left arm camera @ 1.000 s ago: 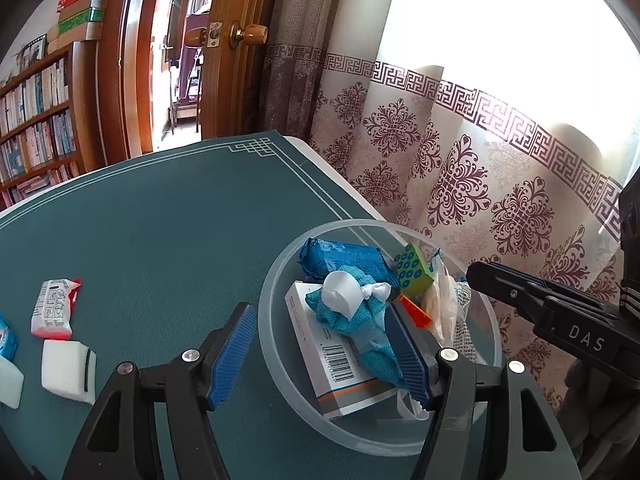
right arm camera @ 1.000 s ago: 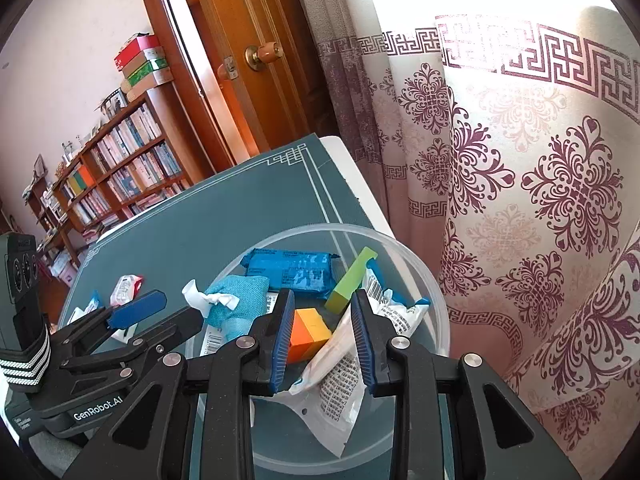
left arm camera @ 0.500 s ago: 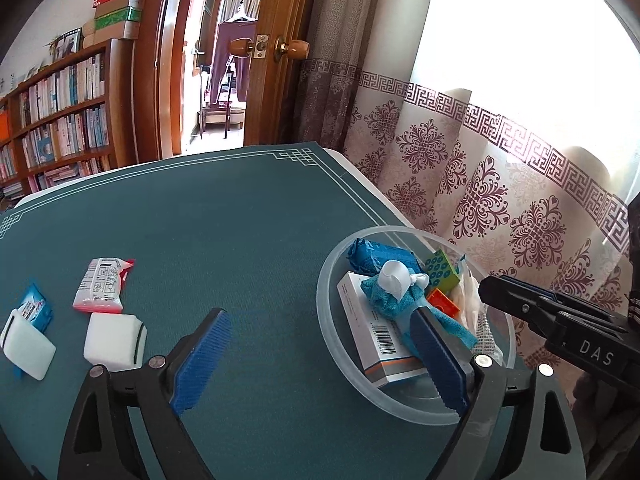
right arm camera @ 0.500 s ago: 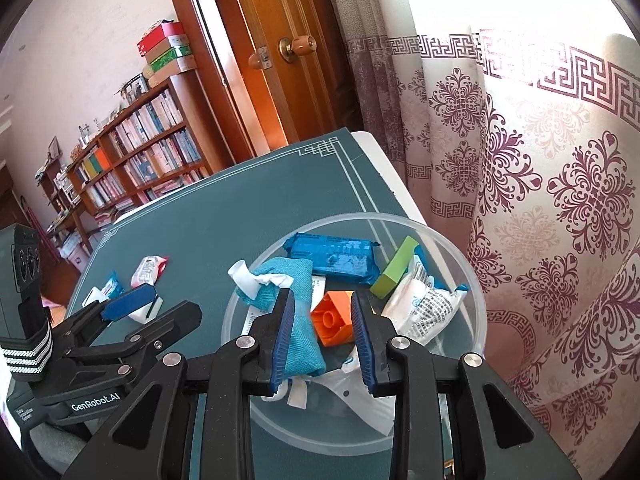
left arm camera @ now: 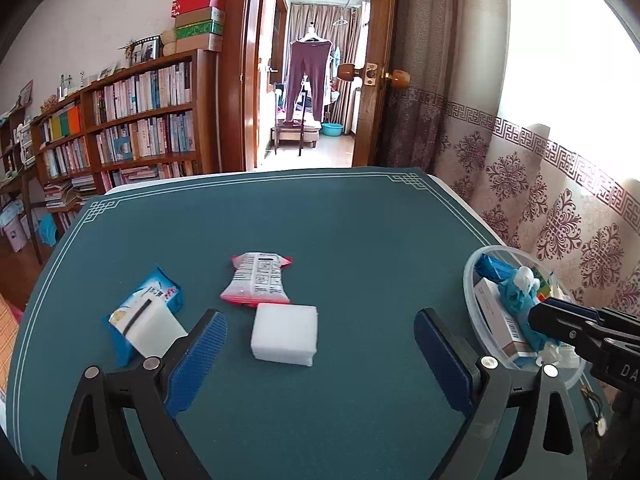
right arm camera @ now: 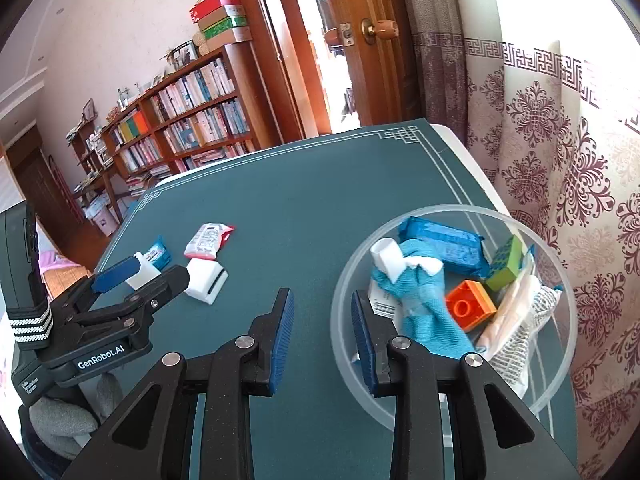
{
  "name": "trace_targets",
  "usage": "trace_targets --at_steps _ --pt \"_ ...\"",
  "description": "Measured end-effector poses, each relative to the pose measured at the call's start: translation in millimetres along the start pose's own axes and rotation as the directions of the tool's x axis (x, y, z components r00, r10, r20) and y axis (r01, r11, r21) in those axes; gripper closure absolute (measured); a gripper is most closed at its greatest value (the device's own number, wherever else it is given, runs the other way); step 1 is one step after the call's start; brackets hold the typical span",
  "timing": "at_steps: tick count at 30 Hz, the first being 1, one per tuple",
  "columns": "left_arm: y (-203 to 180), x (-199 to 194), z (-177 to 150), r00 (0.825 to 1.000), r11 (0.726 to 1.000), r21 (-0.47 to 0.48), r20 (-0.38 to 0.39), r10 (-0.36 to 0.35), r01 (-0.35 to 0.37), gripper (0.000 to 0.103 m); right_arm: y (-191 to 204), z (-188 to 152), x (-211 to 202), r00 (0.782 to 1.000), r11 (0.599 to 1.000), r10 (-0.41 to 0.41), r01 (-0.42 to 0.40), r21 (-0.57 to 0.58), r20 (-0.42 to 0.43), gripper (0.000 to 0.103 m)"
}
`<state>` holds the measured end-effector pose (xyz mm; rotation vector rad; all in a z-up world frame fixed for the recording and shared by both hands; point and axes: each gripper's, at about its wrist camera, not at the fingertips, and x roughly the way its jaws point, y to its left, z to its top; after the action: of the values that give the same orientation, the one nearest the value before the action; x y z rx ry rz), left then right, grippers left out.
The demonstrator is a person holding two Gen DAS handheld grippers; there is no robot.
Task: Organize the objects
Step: 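Move both grippers to the white sponges and grasp one with the left gripper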
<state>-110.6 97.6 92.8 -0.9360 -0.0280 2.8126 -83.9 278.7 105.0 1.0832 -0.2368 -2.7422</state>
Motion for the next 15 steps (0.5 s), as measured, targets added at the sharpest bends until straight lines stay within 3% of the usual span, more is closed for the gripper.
trace_targets --at_steps 6,15 --pt "49.0 -0.6 -4.0 0.998 0.995 -0.077 -0.003 0.066 -0.066 0.006 32.8 -3.8 15.5 0.999 0.999 0.037 -0.038 -0.025 -0.020 0.060" --pt "91.9 5.1 -11.5 0.994 0.985 -0.131 -0.017 0.108 -0.110 0.006 62.0 -11.8 37.4 0.996 0.997 0.068 -0.071 -0.041 -0.065 0.060"
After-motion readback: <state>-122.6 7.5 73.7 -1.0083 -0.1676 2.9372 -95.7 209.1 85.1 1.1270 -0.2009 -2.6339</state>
